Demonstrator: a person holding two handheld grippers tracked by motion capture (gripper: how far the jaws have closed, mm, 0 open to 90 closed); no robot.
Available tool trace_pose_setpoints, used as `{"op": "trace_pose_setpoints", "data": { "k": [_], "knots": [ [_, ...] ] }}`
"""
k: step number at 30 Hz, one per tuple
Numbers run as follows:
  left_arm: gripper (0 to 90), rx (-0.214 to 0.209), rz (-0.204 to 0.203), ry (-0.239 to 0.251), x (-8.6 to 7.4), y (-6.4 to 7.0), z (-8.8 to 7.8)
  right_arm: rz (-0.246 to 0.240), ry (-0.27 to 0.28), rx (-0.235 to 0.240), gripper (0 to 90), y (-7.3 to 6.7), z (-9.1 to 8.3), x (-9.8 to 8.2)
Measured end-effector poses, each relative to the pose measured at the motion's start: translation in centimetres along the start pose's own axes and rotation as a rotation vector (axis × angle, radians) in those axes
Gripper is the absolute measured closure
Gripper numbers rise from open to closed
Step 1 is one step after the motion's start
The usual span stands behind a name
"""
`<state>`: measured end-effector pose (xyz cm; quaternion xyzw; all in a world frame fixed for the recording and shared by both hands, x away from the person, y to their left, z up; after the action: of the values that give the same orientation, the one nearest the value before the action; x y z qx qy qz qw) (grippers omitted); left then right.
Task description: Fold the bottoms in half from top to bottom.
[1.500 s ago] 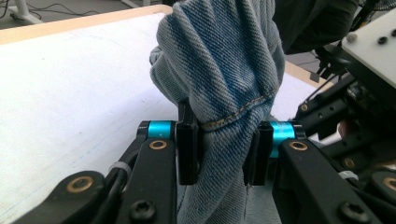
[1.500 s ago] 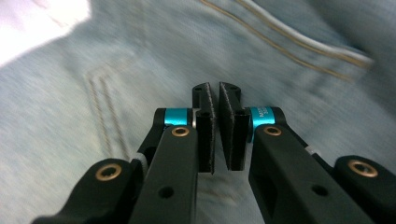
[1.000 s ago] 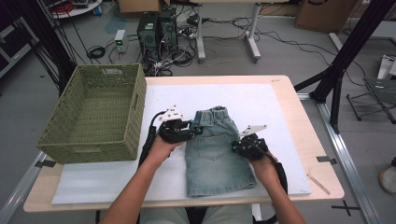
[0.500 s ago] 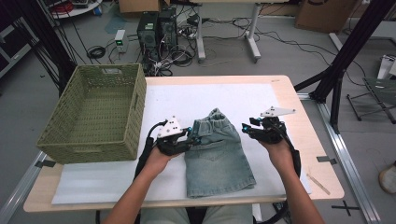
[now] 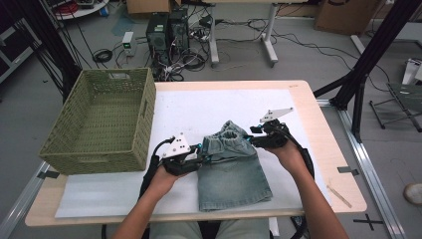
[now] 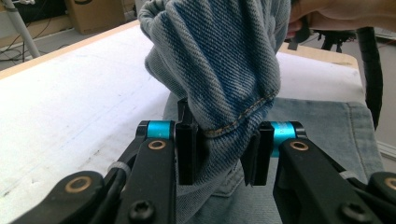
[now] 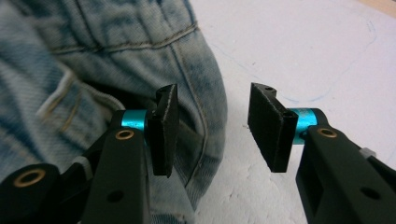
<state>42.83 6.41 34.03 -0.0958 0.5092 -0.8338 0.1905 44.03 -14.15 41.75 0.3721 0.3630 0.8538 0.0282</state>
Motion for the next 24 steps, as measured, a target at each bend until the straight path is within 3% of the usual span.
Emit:
{"op": "trace_pose_setpoints", "data": {
  "k": [2,6,9,14,20,21,23,24],
  "knots": [
    [70.4,0.001,0.0,0.0,-0.1,0.0,-0.1,-0.009,-0.011,0.015,57.6,0.0,0.4,0.1],
    [70.4,0.0,-0.006,-0.001,-0.2,0.0,-0.2,-0.033,-0.07,0.04,71.8,-0.2,1.2,-0.4],
    [70.4,0.001,-0.009,0.001,-0.2,0.0,-0.2,-0.045,-0.056,0.033,84.4,-0.5,1.1,-0.3],
    [70.4,0.002,-0.01,0.005,-0.2,0.0,-0.3,-0.055,-0.052,0.03,90.0,-0.5,0.7,-0.4],
    [70.3,0.0,-0.012,0.01,-0.2,0.1,-0.3,-0.064,-0.034,0.02,90.0,-0.6,0.0,-0.3],
    [70.3,-0.002,-0.01,0.007,-0.2,0.2,-0.4,-0.059,-0.026,0.01,85.5,-0.6,0.0,-0.3],
    [70.3,-0.004,-0.006,0.007,-0.2,0.3,-0.4,-0.029,-0.006,0.021,55.2,-0.5,0.2,0.0],
    [70.3,-0.004,-0.006,0.007,-0.2,0.3,-0.4,-0.018,-0.007,0.027,49.2,-0.5,0.5,0.0]
  ]
}}
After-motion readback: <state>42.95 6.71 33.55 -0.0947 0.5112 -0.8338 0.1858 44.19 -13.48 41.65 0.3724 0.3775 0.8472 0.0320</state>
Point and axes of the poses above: each handheld gripper's, and its own axes: z roughly forward along the jaws, x roughly out of its top, y roughly to its right, the point moved 8 cm from there along z, roughly forward along the jaws, and after that the axes turned 14 degrees about z, right-handed, at the moved point
